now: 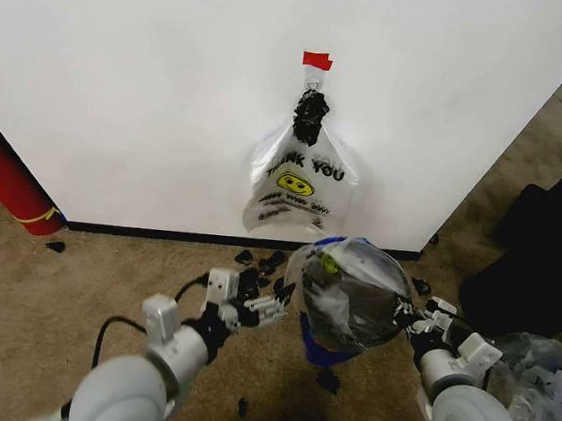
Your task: Pick up the garbage bag from the wall and place it over the trash bin.
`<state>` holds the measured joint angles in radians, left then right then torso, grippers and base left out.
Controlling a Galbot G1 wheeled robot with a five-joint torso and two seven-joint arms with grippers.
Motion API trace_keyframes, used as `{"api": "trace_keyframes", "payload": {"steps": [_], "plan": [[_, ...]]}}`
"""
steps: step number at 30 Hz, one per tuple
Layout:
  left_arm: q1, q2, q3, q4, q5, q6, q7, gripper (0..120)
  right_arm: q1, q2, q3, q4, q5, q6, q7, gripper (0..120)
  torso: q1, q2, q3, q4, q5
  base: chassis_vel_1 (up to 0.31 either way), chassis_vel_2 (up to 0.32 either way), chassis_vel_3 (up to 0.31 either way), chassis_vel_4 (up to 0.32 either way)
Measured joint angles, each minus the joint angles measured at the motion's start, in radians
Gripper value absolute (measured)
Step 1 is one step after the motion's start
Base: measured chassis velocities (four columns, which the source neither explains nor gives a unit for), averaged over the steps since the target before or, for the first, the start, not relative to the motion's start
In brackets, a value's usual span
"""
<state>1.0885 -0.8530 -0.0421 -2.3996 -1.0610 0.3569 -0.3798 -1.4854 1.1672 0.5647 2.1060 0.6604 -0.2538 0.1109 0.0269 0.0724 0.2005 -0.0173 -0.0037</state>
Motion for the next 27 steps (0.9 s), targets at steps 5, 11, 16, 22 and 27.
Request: {"api": "trace_keyframes", "payload": {"steps": [5, 11, 16, 22, 27], "plan": [[-0.156, -0.001, 0.049, 0.096, -0.083, 0.01, 0.009, 100, 0.02, -0.071, -0.014, -0.073, -0.042, 0.117, -0.185, 0, 0.0, 0.0, 0.0, 0.0003, -0.0001, 0.0, 0.0, 0.0, 0.0], [-0.241, -0.02, 0.064, 0.2, -0.16, 0.03, 0.012, 100, 0.041, -0.104, -0.016, -0.188, -0.024, 0.284, -0.429, 0, 0.0, 0.0, 0.0, 0.0002, 0.0, 0.0, 0.0, 0.0, 0.0], [-0.324, -0.024, 0.078, 0.307, -0.205, 0.047, 0.043, 100, 0.055, -0.112, -0.005, -0.279, 0.03, 0.361, -0.608, 0, 0.0, 0.0, 0.0, 0.0, 0.0, 0.0, 0.0, 0.0, 0.0], [-0.39, -0.026, 0.105, 0.398, -0.218, 0.067, 0.088, 97, 0.062, -0.12, 0.0, -0.318, 0.091, 0.39, -0.703, 0, 0.0, 0.0, 0.0, 0.0, 0.0, 0.0, 0.0, 0.0, 0.0], [-0.416, -0.015, 0.122, 0.434, -0.22, 0.13, 0.199, 99, 0.064, -0.131, 0.004, -0.324, 0.101, 0.394, -0.715, 0, 0.0, 0.0, 0.0, 0.0002, -0.0001, 0.0, 0.0, 0.0, 0.0]]}}
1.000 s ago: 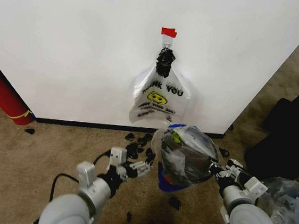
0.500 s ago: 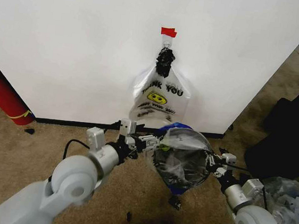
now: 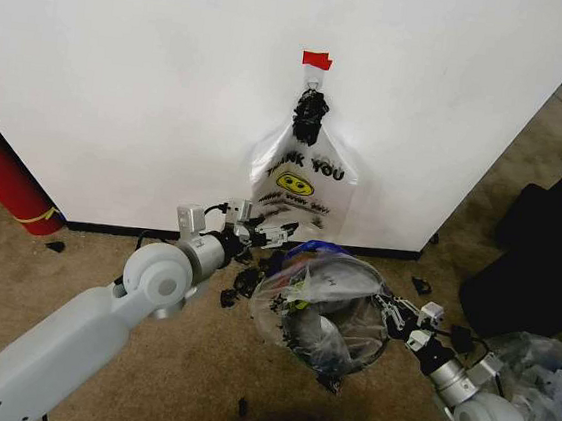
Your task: Pick up the garbage bag from the wall and place it over the trash bin.
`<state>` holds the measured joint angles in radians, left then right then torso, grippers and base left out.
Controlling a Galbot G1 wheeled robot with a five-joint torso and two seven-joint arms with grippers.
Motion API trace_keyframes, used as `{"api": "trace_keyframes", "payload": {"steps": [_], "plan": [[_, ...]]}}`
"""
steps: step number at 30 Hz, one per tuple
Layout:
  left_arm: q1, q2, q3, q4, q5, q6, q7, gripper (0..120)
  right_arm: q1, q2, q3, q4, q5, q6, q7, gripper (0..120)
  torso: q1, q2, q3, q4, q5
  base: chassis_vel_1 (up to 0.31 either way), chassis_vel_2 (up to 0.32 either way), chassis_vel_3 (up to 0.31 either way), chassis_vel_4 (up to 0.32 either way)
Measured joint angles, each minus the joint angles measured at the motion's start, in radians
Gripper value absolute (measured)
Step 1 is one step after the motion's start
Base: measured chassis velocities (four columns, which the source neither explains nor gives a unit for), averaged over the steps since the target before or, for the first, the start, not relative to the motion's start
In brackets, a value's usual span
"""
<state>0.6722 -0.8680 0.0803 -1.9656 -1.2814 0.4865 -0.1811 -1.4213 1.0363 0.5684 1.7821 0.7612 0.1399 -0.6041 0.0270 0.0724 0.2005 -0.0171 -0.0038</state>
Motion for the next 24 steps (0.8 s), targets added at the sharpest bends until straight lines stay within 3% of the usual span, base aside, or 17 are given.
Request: {"api": "trace_keyframes", "payload": {"steps": [5, 14, 24], "plan": [[-0.033, 0.009, 0.034, 0.031, 0.096, 0.054, 0.105, 99, -0.007, -0.002, 0.009, 0.008, 0.0, -0.003, 0.01, 0, 0.0, 0.0, 0.0, -0.0002, 0.0, 0.0, 0.0, 0.0, 0.0], [-0.043, 0.002, 0.065, 0.038, 0.126, 0.066, 0.141, 88, -0.014, 0.0, 0.016, 0.019, 0.001, -0.006, 0.019, 0, 0.0, 0.0, 0.0, -0.0002, 0.0, 0.0, 0.0, 0.0, 0.0], [-0.059, -0.014, 0.096, 0.07, 0.129, 0.04, 0.117, 48, -0.016, 0.008, 0.017, 0.033, 0.007, -0.013, 0.036, 0, 0.0, 0.0, 0.0, -0.0001, 0.0, 0.0, 0.0, 0.0, 0.0]]}}
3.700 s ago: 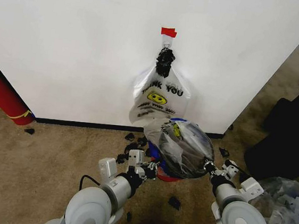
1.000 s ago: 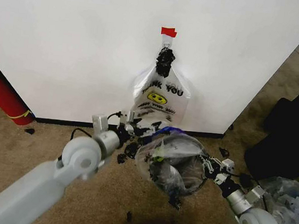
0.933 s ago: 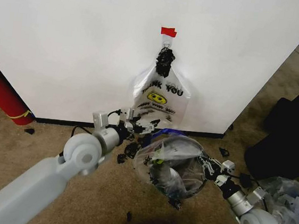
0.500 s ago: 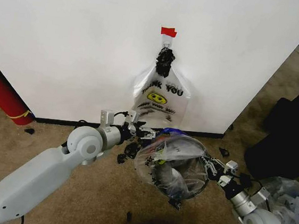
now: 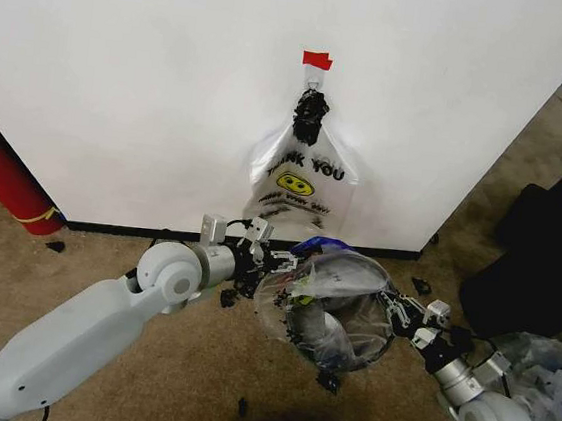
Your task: Pick up the garbage bag from the wall and place it over the trash bin.
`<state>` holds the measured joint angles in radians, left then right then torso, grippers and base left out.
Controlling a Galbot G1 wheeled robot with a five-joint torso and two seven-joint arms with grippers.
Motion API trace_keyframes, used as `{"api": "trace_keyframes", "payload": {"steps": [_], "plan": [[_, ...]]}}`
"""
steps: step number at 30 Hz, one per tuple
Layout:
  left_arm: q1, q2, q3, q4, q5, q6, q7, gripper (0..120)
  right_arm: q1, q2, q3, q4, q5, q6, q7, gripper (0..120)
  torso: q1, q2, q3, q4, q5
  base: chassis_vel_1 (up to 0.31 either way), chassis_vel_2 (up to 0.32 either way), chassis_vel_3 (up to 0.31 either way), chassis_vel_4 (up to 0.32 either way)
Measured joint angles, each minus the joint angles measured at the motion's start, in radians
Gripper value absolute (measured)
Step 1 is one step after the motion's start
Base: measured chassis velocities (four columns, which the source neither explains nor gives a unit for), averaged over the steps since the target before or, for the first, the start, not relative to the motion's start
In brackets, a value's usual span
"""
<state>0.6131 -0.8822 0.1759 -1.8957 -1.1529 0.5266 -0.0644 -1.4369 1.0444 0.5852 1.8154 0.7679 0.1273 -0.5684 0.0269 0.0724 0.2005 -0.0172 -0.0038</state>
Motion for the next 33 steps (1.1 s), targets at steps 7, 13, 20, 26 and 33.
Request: {"api": "trace_keyframes", "payload": {"steps": [7, 13, 20, 26, 33], "plan": [[-0.013, -0.002, 0.012, 0.006, -0.003, -0.007, -0.023, 23, -0.003, 0.003, -0.001, 0.008, 0.0, 0.0, 0.002, 0, 0.0, 0.0, 0.0, 0.0, 0.0001, 0.0, 0.0, 0.0, 0.0], [-0.026, -0.006, 0.024, 0.014, 0.013, -0.007, -0.03, 1, -0.009, 0.003, 0.0, 0.022, 0.0, -0.001, 0.007, 0, 0.0, 0.0, 0.0, 0.0001, 0.0, 0.0, 0.0, 0.0, 0.0], [-0.096, -0.022, 0.105, 0.07, 0.066, 0.004, -0.031, 0, -0.02, -0.002, 0.007, 0.038, 0.005, 0.002, -0.013, 0, 0.0, 0.0, 0.0, 0.0, 0.0, 0.0, 0.0, 0.0, 0.0], [-0.138, -0.046, 0.171, 0.174, 0.115, -0.007, 0.001, 0, -0.028, 0.002, 0.014, 0.043, 0.007, 0.015, -0.039, 0, 0.0, 0.0, 0.0, -0.0001, 0.0, 0.0, 0.0, 0.0, 0.0], [-0.134, -0.044, 0.166, 0.164, 0.136, -0.017, 0.011, 0, -0.028, 0.007, 0.013, 0.041, 0.007, 0.017, -0.038, 0, 0.0, 0.0, 0.0, -0.0001, -0.0002, 0.0, 0.0, 0.0, 0.0]]}}
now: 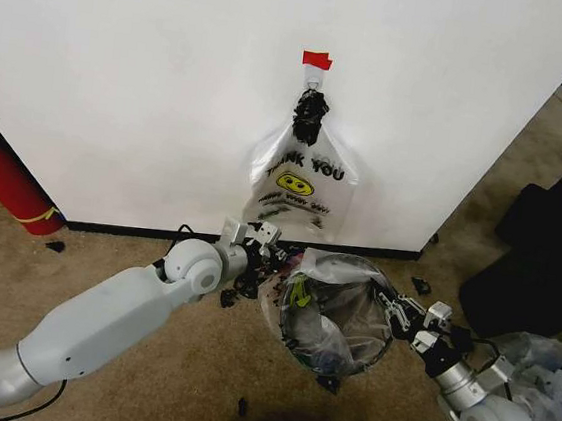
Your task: Pick up the garbage bag from the wall and place it over the trash bin.
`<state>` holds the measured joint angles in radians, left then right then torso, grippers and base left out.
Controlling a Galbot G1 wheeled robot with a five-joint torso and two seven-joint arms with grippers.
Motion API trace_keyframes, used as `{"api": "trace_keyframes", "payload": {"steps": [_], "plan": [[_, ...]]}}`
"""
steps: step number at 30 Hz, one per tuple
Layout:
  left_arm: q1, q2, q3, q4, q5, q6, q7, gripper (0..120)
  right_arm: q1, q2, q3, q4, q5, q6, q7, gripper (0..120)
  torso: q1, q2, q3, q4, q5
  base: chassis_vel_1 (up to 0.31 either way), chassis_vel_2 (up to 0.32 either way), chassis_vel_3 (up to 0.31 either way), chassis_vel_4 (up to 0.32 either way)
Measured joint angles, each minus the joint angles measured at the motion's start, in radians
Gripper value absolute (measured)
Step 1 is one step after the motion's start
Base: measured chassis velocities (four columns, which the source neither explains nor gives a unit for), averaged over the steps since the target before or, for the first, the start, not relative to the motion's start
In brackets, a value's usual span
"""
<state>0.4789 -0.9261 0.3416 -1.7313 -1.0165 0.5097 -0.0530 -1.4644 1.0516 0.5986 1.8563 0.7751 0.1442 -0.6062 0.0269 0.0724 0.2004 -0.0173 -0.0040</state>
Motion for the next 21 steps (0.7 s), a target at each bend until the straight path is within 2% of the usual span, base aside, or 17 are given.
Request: {"api": "trace_keyframes", "payload": {"steps": [2, 7, 10, 14, 16, 21], "plan": [[0.001, 0.004, -0.006, -0.01, 0.0, 0.002, 0.0, 1, 0.002, 0.002, -0.002, -0.003, 0.0, 0.0, 0.001, 0, 0.0, 0.0, 0.0, 0.0, 0.0, 0.0, 0.0, 0.0, 0.0], [0.024, 0.038, -0.054, -0.062, 0.008, 0.025, 0.0, 22, 0.013, 0.023, -0.016, -0.013, 0.006, -0.004, 0.046, 0, 0.0, 0.0, 0.0, 0.0003, 0.0001, 0.0, 0.0, 0.0, 0.0], [0.032, 0.045, -0.069, -0.076, 0.008, 0.026, -0.001, 28, 0.015, 0.032, -0.018, -0.017, 0.01, -0.005, 0.058, 0, 0.0, 0.0, 0.0, 0.0002, 0.0, 0.0, 0.0, 0.0, 0.0], [0.061, 0.055, -0.153, -0.124, 0.0, 0.026, -0.031, 48, 0.007, 0.074, -0.024, -0.003, 0.037, -0.005, 0.097, 0, 0.0, 0.0, 0.0, -0.0003, 0.0, 0.0, 0.0, 0.0, 0.0], [0.076, 0.059, -0.178, -0.14, 0.005, 0.025, -0.048, 51, 0.003, 0.083, -0.027, 0.005, 0.039, -0.006, 0.112, 0, 0.0, 0.0, 0.0, 0.0, 0.0, 0.0, 0.0, 0.0, 0.0], [0.217, 0.08, -0.318, -0.281, 0.041, -0.016, -0.223, 72, -0.024, 0.146, -0.064, 0.049, 0.04, -0.009, 0.276, 0, 0.0, 0.0, 0.0, 0.0001, -0.0002, 0.0, 0.0, 0.0, 0.0]]}}
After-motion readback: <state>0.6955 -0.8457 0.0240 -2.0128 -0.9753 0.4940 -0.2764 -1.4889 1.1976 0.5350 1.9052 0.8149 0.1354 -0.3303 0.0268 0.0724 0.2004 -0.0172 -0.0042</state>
